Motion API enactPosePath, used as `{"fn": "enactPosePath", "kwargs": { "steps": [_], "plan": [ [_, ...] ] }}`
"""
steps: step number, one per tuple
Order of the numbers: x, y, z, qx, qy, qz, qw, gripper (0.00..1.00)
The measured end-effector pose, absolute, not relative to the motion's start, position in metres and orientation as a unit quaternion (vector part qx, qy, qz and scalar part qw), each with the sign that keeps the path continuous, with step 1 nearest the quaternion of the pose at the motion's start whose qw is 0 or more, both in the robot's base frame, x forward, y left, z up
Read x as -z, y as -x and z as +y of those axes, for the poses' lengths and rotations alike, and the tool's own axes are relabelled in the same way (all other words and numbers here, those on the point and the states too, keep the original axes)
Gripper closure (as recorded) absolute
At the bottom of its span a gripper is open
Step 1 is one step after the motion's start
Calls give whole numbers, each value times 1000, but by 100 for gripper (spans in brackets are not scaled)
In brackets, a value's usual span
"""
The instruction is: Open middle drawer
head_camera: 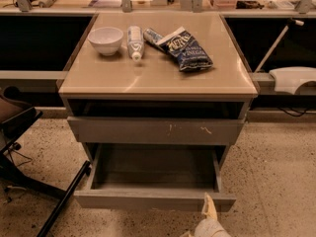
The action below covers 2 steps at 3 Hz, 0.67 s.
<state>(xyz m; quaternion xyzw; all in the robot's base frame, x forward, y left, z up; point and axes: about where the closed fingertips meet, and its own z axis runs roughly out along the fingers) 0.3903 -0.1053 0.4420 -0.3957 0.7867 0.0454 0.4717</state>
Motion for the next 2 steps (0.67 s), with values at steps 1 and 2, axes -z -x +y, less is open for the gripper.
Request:
{"fn": "enactPosePath", "kwargs": {
  "steps": [1,2],
  "plan": [
    [-442,-390,-105,-45,396,787,472,0],
    [-445,-398,-102,-44,407,780,473,0]
  ]
}}
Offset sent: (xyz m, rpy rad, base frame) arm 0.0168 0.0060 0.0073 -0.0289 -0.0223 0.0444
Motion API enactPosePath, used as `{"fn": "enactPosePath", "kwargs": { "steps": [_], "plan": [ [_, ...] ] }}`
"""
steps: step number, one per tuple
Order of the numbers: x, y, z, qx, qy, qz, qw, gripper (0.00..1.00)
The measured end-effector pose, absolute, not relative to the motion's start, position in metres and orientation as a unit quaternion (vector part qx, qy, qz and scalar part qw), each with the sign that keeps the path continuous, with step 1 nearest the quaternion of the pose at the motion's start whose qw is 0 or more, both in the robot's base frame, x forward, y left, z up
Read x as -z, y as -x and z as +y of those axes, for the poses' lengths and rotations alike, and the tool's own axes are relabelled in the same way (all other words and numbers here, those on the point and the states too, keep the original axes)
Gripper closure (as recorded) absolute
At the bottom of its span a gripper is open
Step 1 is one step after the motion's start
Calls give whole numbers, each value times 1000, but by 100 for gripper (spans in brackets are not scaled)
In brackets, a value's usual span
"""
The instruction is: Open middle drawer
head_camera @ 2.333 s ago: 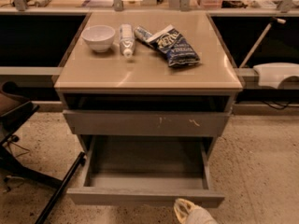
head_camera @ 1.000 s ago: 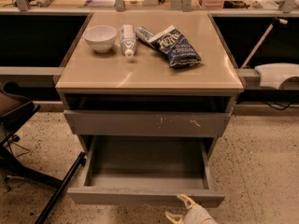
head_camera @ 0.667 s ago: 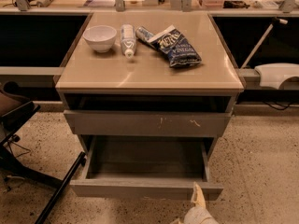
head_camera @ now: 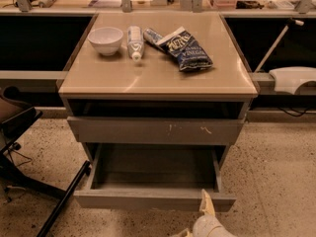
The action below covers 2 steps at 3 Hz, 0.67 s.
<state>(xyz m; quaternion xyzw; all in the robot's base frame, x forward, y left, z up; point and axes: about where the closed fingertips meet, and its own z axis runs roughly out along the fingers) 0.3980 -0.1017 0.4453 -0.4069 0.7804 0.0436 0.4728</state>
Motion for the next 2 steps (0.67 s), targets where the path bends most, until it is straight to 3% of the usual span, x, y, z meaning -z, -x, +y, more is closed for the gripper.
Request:
{"fn": "enactPosePath", "kwargs": {
  "steps": [2],
  "plan": [
    [-439,-472,-95,-45,468,777,418,0]
  ]
}}
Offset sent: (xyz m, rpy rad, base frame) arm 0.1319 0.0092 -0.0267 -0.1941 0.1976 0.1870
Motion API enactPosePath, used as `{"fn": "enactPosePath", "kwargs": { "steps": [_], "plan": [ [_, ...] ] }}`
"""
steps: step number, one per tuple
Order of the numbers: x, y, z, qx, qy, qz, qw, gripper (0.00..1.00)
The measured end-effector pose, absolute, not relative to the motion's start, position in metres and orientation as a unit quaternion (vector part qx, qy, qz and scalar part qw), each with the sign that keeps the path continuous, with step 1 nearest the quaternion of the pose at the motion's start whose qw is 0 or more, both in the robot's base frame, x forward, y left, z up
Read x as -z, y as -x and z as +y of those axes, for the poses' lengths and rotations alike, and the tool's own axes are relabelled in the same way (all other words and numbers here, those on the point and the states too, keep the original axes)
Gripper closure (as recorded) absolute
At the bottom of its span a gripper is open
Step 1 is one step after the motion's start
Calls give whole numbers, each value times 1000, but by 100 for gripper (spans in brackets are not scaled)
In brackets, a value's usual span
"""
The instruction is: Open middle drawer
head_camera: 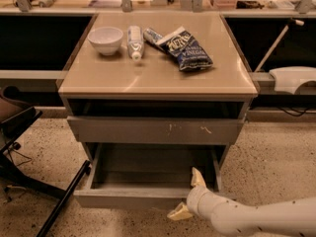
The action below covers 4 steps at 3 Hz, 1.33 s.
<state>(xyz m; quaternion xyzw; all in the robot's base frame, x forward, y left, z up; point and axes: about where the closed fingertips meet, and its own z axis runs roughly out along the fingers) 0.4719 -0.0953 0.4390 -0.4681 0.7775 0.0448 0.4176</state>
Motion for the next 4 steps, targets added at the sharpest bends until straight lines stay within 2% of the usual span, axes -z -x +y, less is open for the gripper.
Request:
{"fn": "enactPosePath", "kwargs": {
  "steps": [1,4],
  "plan": [
    [-405,-503,-103,-57,491,790,362,0],
    [-392,-504,-115,-67,488,801,342,0]
  ]
}}
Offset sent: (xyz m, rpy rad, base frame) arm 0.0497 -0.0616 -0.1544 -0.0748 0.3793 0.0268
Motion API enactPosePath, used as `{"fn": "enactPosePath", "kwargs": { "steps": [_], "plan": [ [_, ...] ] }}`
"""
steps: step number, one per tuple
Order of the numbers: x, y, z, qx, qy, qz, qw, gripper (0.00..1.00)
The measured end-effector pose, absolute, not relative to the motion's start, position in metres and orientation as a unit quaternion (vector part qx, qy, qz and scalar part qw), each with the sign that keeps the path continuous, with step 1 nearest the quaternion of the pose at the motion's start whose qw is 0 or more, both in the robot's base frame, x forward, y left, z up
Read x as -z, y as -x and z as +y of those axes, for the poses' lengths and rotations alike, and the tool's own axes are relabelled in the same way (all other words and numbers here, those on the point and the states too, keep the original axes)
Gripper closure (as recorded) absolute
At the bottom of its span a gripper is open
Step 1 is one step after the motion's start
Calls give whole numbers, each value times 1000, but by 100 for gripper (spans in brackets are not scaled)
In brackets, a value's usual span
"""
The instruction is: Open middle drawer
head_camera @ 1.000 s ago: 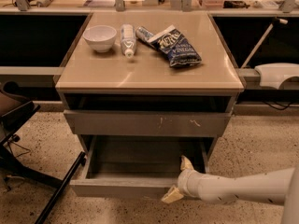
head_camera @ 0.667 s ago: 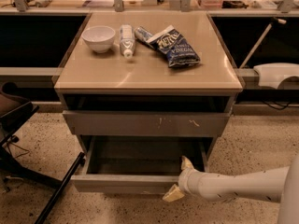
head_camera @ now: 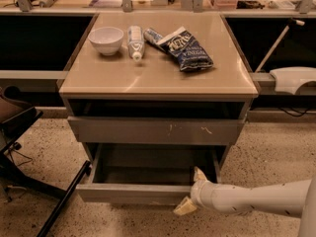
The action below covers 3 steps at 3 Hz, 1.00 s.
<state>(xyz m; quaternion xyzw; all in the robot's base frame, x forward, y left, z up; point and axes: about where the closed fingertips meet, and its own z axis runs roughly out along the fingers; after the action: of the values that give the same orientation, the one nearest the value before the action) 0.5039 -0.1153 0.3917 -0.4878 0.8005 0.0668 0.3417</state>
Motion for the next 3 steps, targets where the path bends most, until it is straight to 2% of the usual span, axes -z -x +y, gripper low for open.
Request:
{"fn": "enactPosePath", "kwargs": {
  "steps": [1,3],
  "plan": [
    [-392,-504,-115,-67,488,801,342,19],
    [-392,-504,-115,-67,488,801,342,66]
  ]
}}
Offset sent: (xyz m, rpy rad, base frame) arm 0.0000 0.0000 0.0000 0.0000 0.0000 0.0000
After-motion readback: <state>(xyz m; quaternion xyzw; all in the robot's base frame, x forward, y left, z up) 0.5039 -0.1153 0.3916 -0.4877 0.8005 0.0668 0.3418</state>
